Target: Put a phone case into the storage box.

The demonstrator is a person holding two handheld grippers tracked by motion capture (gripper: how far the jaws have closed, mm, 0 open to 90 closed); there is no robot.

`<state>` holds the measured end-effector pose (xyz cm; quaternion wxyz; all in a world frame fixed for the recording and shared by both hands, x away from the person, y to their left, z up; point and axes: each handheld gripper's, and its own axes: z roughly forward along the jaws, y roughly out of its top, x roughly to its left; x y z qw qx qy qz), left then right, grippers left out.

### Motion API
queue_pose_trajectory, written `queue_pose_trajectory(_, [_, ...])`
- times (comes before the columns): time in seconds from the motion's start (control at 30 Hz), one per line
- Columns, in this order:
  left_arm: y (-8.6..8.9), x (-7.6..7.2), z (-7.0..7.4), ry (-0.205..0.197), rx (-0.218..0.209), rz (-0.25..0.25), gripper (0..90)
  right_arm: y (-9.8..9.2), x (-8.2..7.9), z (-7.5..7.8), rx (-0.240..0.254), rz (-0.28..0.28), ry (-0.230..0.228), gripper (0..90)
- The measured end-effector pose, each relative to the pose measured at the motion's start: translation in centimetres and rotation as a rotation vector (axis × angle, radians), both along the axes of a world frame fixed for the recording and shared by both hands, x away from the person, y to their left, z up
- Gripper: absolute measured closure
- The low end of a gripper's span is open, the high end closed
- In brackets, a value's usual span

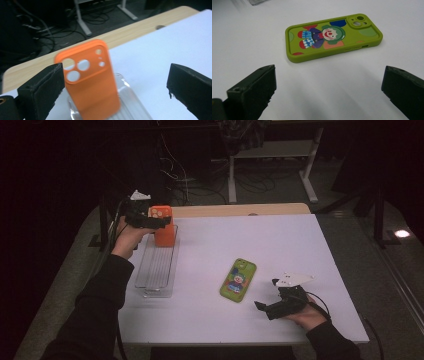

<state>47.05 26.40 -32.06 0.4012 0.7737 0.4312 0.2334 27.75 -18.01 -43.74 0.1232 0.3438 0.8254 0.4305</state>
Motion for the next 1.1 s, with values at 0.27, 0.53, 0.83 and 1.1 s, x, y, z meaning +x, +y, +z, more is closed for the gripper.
queue_pose_trajectory(0.27, [-1.5,-3.1,0.8,0.017,-0.035,-0.180,1.3,0.1,0.0,0.0,-0.005,0.003,-0.002,0.0])
queue_pose_trajectory(0.53, [-4.1,-6.1,0.3,0.034,-0.063,-0.300,1.4,0.2,0.0,0.0,-0.016,0.011,0.006,0.0])
queue_pose_trajectory(0.83, [-7.3,-9.3,-1.3,0.055,-0.075,-0.403,1.4,0.2,0.1,-0.1,-0.018,0.018,0.001,0.0])
queue_pose_trajectory(1.1, [-10.0,-11.5,-3.2,0.073,-0.057,-0.443,1.4,0.2,0.0,0.0,-0.015,0.013,0.009,0.0])
